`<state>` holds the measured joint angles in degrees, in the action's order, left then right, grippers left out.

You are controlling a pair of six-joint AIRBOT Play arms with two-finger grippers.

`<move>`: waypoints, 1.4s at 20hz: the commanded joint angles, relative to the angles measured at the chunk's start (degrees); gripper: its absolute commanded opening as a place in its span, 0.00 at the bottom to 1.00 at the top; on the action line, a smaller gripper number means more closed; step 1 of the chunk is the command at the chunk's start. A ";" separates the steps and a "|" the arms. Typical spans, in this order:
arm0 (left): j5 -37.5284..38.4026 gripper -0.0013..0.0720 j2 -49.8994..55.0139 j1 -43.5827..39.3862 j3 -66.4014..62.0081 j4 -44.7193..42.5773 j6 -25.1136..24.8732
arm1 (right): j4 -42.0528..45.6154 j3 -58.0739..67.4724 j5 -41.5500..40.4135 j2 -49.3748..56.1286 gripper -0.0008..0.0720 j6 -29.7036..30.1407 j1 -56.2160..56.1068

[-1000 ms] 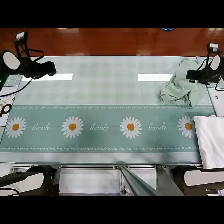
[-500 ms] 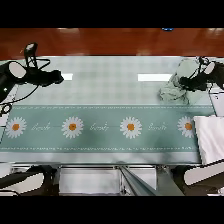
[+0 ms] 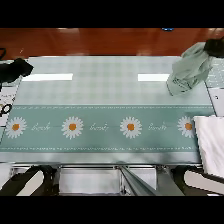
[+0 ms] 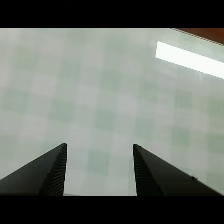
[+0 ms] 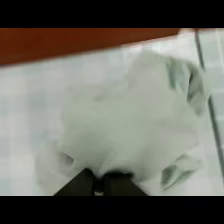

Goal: Fold the shirts.

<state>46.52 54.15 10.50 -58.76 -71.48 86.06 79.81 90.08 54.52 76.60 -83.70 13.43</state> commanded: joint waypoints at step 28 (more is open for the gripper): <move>8.92 0.71 -17.81 6.27 16.41 11.74 -5.03 | -16.50 17.64 3.32 24.92 0.04 -10.10 -59.63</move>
<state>51.18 36.38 15.07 -42.00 -60.45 81.38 71.79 108.05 63.92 93.60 -92.05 -44.60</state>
